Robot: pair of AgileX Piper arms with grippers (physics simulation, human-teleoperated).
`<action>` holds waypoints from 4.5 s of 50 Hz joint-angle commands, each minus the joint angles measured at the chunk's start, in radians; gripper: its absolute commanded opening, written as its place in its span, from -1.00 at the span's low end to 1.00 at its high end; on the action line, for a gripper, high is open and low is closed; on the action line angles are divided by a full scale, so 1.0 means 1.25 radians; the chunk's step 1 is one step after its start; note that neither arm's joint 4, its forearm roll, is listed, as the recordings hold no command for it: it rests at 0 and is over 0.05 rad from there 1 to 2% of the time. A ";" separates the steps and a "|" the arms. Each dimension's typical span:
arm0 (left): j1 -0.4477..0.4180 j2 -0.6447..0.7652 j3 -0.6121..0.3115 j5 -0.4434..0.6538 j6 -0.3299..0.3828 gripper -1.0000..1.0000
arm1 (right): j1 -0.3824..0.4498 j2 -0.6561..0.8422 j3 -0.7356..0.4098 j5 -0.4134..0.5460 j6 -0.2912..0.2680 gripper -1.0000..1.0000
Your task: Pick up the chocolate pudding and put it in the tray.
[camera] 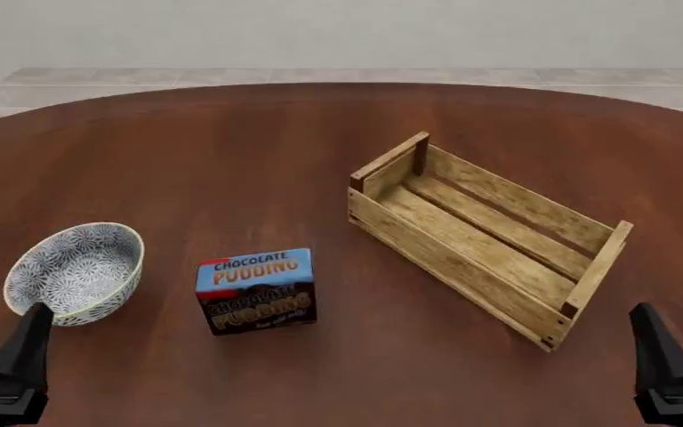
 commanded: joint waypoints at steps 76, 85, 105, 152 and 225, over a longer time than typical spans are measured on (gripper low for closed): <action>0.000 0.004 -0.002 -0.001 0.000 1.00 | 0.400 0.722 -0.798 0.157 -0.267 1.00; 0.000 0.004 -0.002 -0.001 0.000 1.00 | 0.544 0.822 -0.890 0.180 -0.378 1.00; 0.000 0.004 -0.002 -0.001 0.000 1.00 | 0.689 0.991 -0.997 0.251 -0.454 1.00; 0.000 0.004 -0.002 -0.001 0.000 1.00 | 0.776 1.187 -1.110 0.389 -0.514 1.00; 0.000 0.004 -0.002 -0.001 0.000 1.00 | 0.811 1.261 -1.155 0.581 -0.632 1.00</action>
